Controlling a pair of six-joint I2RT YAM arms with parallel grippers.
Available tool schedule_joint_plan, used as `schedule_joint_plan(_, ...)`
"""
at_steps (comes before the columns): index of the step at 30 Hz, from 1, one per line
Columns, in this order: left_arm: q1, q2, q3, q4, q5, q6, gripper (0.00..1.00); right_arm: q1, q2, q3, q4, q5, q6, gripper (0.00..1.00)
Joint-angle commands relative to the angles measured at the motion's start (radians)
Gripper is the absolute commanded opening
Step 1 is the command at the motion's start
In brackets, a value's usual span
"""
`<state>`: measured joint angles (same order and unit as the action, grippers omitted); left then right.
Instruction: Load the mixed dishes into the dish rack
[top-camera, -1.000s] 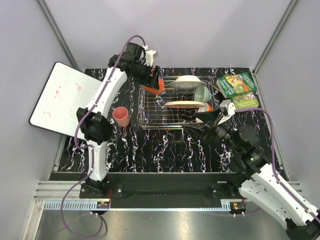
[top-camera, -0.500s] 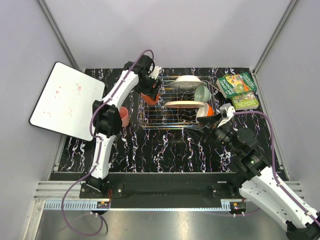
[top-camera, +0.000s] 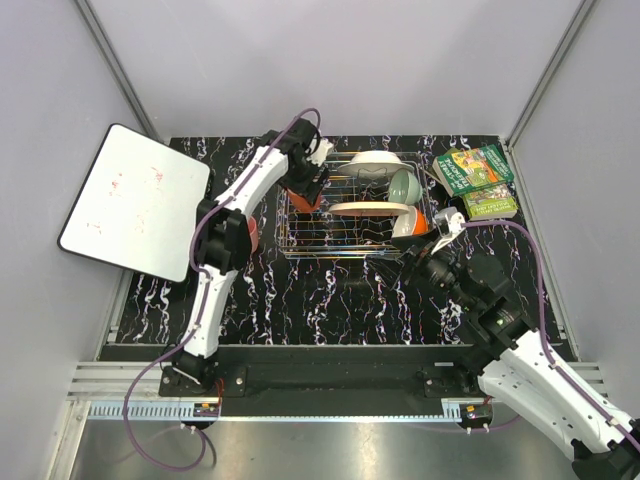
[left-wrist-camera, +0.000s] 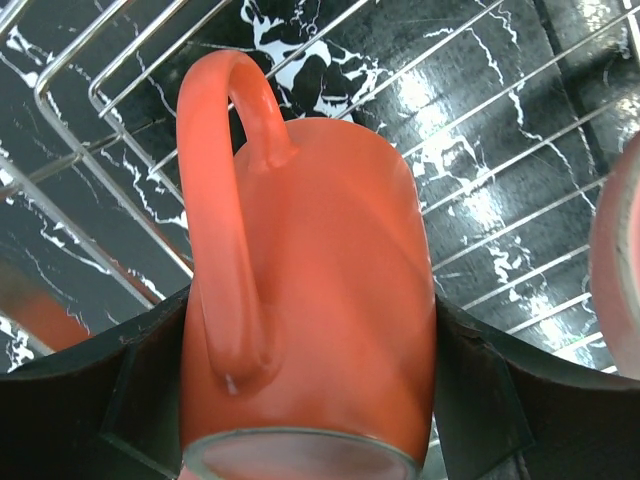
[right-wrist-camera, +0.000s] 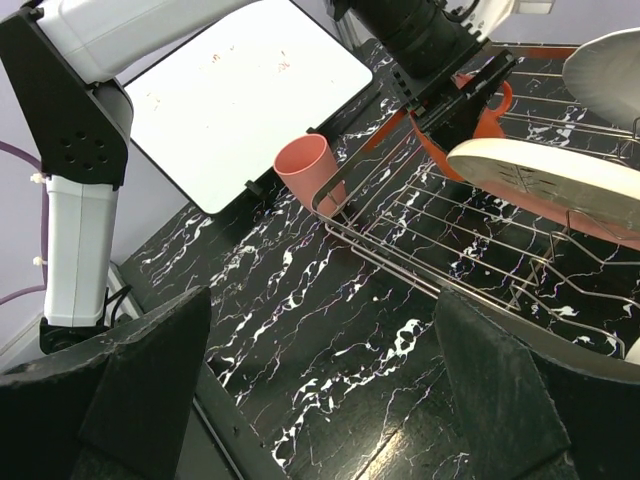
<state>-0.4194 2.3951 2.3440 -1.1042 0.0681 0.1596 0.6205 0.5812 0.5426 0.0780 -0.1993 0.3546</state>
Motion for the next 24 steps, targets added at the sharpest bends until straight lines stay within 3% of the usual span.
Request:
schedule_joint_plan(1,-0.01,0.001,0.012,0.066,-0.06,0.035,0.0,-0.001,0.0,-0.012,0.046,0.012,0.027,1.0)
schedule_joint_plan(9,-0.035,0.016,-0.017,0.086,-0.122,0.057,0.02,-0.001,-0.012,-0.018,0.049,0.02,0.043,1.0)
schedule_joint_plan(12,-0.041,0.015,-0.026,0.086,-0.142,0.057,0.37,-0.001,-0.015,-0.021,0.049,0.017,0.049,1.0)
schedule_joint_plan(14,-0.044,0.003,-0.04,0.09,-0.157,0.055,0.83,-0.001,-0.017,-0.026,0.051,0.015,0.052,1.0)
schedule_joint_plan(15,-0.048,-0.004,-0.048,0.093,-0.169,0.055,0.98,-0.001,-0.018,-0.027,0.054,0.014,0.056,1.0)
schedule_joint_plan(24,-0.056,-0.106,-0.097,0.122,-0.165,0.028,0.99,-0.002,-0.027,-0.047,0.062,-0.003,0.07,1.0)
